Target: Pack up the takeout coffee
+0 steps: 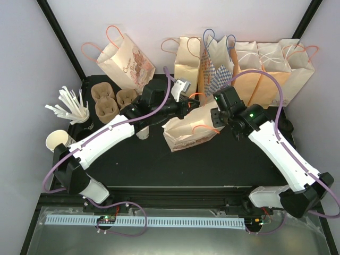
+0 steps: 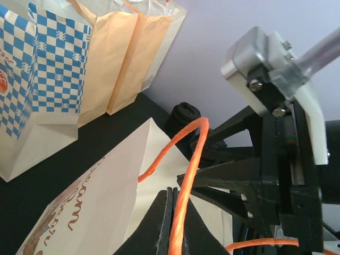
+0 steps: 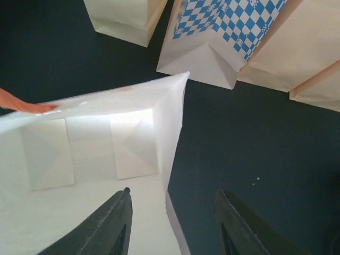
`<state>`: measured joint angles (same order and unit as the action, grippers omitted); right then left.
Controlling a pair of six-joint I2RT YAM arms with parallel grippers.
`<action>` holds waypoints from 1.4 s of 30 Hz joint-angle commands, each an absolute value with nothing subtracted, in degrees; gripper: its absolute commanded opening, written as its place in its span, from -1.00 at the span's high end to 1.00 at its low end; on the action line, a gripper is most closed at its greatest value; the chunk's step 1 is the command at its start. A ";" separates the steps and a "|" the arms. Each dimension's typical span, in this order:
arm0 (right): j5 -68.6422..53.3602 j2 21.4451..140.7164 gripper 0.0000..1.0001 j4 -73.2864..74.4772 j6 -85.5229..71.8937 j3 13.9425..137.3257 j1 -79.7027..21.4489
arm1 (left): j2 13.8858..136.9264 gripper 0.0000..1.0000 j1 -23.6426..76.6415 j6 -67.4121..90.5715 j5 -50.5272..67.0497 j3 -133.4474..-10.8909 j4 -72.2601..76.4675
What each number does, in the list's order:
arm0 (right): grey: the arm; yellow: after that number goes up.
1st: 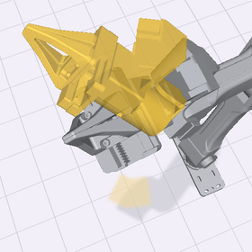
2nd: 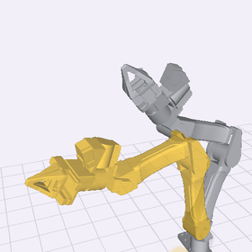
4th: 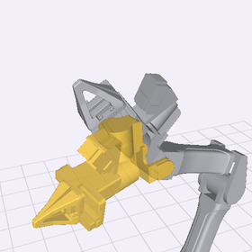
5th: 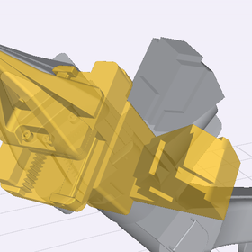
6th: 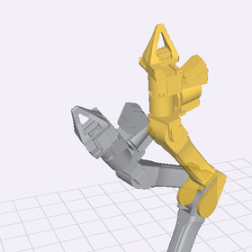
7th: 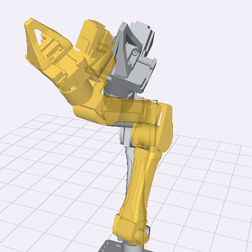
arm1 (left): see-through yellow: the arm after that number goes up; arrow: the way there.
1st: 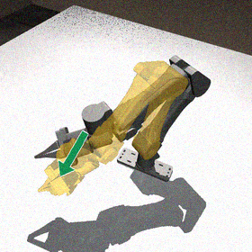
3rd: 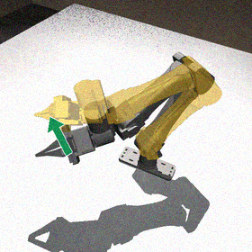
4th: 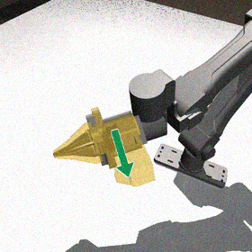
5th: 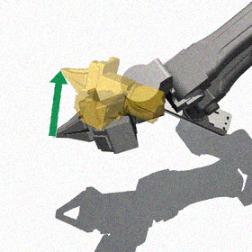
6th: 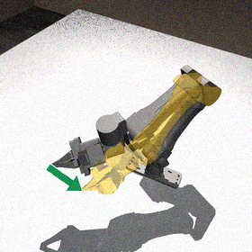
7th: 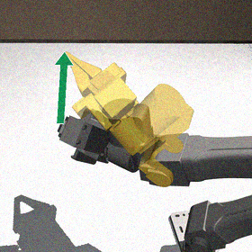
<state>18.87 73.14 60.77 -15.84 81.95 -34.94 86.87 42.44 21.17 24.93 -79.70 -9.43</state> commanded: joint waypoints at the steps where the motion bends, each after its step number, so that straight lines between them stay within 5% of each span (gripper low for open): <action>1: 16.95 74.03 0.19 61.34 -15.71 83.77 -33.29 | 85.08 0.93 42.28 17.56 22.23 -82.97 -10.96; 5: 16.13 73.84 0.45 59.52 -14.74 83.36 -31.73 | 84.83 0.66 42.19 14.96 18.99 -84.17 -11.94; 7: 15.58 74.31 0.59 59.09 -14.11 83.66 -30.57 | 84.41 0.31 42.04 13.08 16.35 -85.55 -13.24; 10: 14.97 75.82 0.86 58.99 -13.41 84.97 -28.73 | 82.84 -0.52 41.90 9.87 11.97 -87.49 -15.80; 14: 14.25 77.36 0.94 58.24 -12.82 87.63 -26.30 | 78.51 -0.97 40.98 8.42 3.90 -87.55 -20.56; 19: 13.55 80.76 0.93 59.23 -11.97 92.13 -23.36 | 70.29 -0.98 34.80 12.31 1.87 -84.64 -30.73; 29: 11.90 83.11 0.15 60.07 -10.74 96.11 -21.18 | 59.83 -0.98 17.39 16.38 4.52 -70.38 -39.08; 42: 7.92 70.23 0.02 59.13 -9.42 92.67 -21.19 | 60.47 -0.98 5.45 31.43 9.55 -54.43 -34.07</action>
<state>10.41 75.61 60.71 -10.26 94.65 -21.45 60.75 7.88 26.13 6.76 -56.55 -37.39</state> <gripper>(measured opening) 0.479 0.989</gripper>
